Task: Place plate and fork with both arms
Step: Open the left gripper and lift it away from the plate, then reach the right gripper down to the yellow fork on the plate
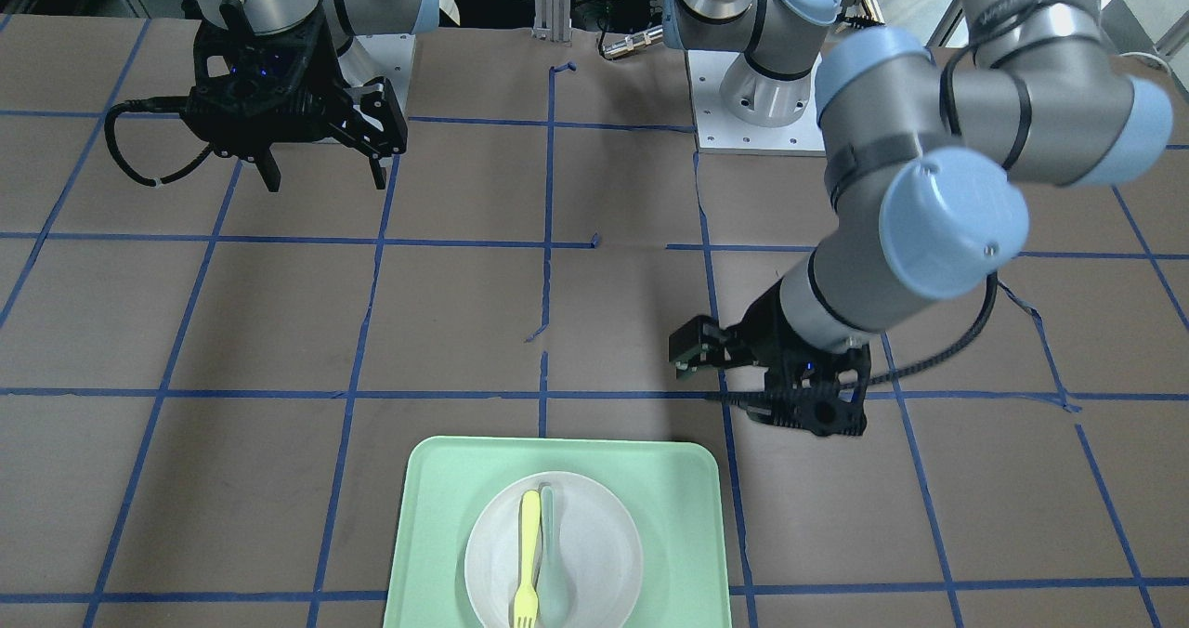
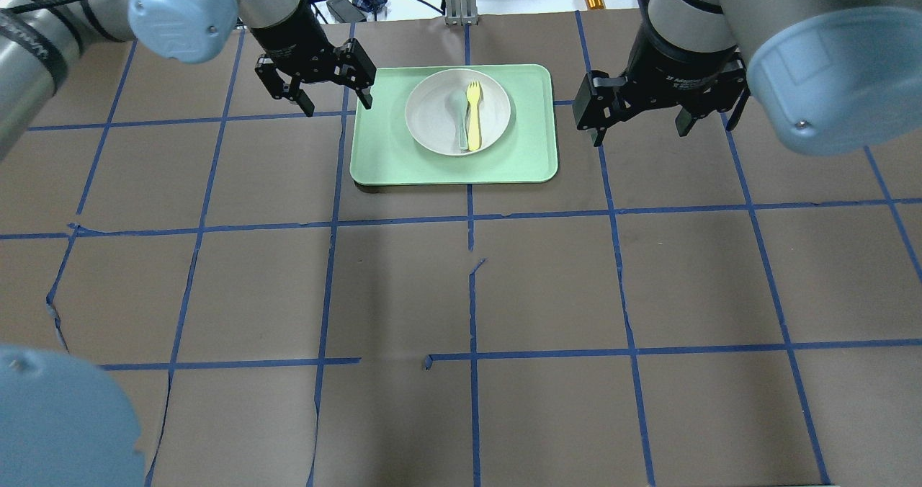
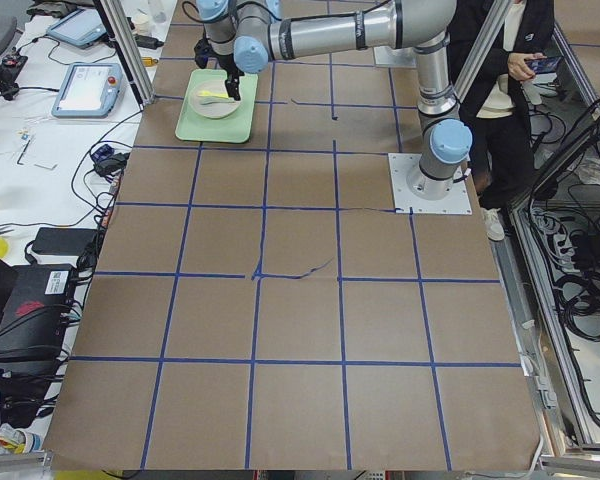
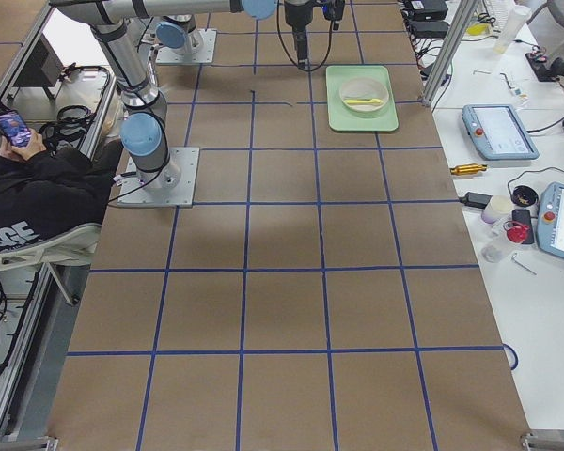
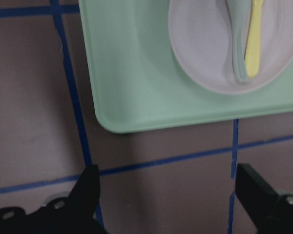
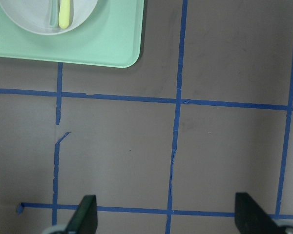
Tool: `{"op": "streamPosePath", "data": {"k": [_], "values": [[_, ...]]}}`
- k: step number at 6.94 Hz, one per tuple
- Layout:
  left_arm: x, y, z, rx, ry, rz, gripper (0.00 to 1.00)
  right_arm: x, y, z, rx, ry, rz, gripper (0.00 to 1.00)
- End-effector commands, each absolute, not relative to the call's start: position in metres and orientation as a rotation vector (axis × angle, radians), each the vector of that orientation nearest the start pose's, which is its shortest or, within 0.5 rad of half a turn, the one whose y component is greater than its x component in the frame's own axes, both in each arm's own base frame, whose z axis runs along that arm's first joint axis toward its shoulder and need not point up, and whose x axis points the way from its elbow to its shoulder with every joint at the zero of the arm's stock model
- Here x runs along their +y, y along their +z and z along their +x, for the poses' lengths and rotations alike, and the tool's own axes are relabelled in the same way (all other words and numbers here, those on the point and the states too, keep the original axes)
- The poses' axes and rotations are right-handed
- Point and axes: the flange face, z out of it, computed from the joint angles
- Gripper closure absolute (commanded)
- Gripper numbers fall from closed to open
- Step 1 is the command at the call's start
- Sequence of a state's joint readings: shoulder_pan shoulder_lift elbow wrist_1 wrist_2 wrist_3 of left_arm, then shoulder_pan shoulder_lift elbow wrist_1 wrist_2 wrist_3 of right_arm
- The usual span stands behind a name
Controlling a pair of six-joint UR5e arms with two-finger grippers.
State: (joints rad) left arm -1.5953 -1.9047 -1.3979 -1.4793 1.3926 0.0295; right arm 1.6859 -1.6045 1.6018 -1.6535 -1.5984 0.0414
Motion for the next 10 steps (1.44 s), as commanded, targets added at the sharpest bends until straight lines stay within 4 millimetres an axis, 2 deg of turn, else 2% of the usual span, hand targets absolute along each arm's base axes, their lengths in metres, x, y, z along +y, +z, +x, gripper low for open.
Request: {"op": "streamPosePath", "data": {"k": [1, 2, 3, 5, 6, 7, 8, 9, 10], "values": [[-0.525, 0.446, -0.16, 3.199, 0.053, -0.086, 0.0, -0.467, 0.497, 0.185, 3.157, -0.136, -0.114, 0.0], [-0.5, 0.457, -0.151, 3.114, 0.009, -0.145, 0.0, -0.468, 0.497, 0.186, 3.157, -0.136, -0.114, 0.0], [-0.481, 0.467, -0.151, 3.119, -0.019, -0.149, 0.0, -0.468, 0.496, 0.185, 3.158, -0.134, -0.114, 0.0], [-0.462, 0.463, -0.153, 3.117, -0.006, -0.144, 0.0, -0.468, 0.497, 0.186, 3.157, -0.139, -0.114, 0.0], [-0.46, 0.461, -0.157, 3.117, -0.001, -0.132, 0.0, -0.482, 0.489, 0.189, 3.157, -0.168, -0.116, 0.0], [-0.461, 0.461, -0.157, 3.116, 0.001, -0.131, 0.0, -0.513, 0.468, 0.196, 3.193, -0.174, -0.119, 0.0], [-0.46, 0.461, -0.157, 3.116, -0.001, -0.131, 0.0, -0.552, 0.449, 0.213, 3.198, -0.182, -0.119, 0.0], [-0.461, 0.461, -0.157, 3.116, -0.001, -0.134, 0.0, -0.603, 0.404, 0.243, 3.191, -0.189, -0.053, 0.0], [-0.462, 0.46, -0.157, 3.116, -0.001, -0.136, 0.0, -0.64, 0.359, 0.281, 3.175, -0.227, 0.036, 0.0]]}}
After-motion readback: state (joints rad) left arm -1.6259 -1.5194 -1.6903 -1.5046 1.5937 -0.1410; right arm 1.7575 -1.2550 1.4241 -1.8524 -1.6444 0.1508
